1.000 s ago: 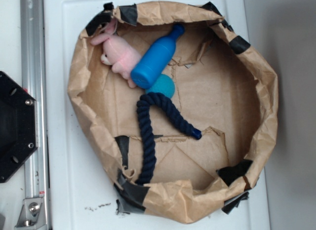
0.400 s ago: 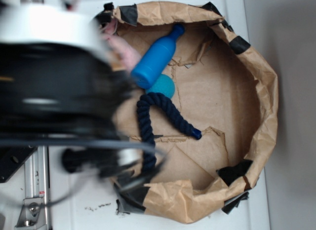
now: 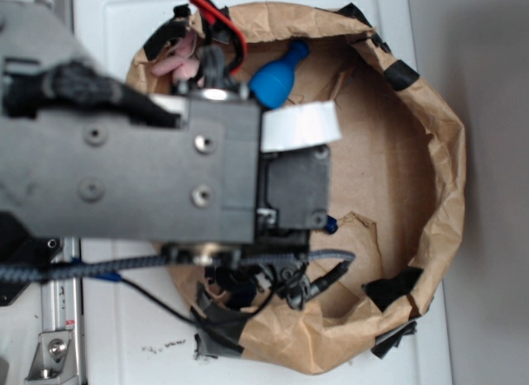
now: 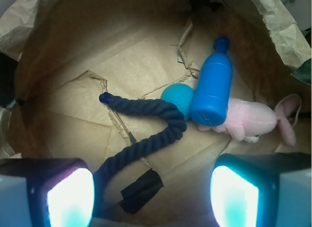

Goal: Grab the blue rope.

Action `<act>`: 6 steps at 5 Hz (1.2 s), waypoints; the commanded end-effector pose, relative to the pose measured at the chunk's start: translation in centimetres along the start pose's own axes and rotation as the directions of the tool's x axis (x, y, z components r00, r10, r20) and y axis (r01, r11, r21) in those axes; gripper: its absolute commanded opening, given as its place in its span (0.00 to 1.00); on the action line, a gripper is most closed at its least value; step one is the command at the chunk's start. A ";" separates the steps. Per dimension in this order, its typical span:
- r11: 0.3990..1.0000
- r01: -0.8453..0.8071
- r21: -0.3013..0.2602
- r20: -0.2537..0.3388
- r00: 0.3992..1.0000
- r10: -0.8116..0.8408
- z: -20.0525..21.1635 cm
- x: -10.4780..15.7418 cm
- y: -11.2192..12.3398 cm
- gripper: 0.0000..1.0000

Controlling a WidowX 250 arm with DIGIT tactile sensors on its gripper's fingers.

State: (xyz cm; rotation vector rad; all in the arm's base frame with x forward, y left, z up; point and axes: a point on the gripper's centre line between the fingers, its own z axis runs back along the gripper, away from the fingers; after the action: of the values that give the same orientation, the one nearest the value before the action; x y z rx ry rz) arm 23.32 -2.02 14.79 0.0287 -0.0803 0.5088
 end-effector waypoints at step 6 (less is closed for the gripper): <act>0.990 -0.047 -0.132 0.003 0.999 0.047 -13.9 -0.8 -1.4 0.00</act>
State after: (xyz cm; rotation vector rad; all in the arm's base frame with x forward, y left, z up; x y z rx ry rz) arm 24.15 -2.91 1.31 -0.0965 -0.1078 0.5699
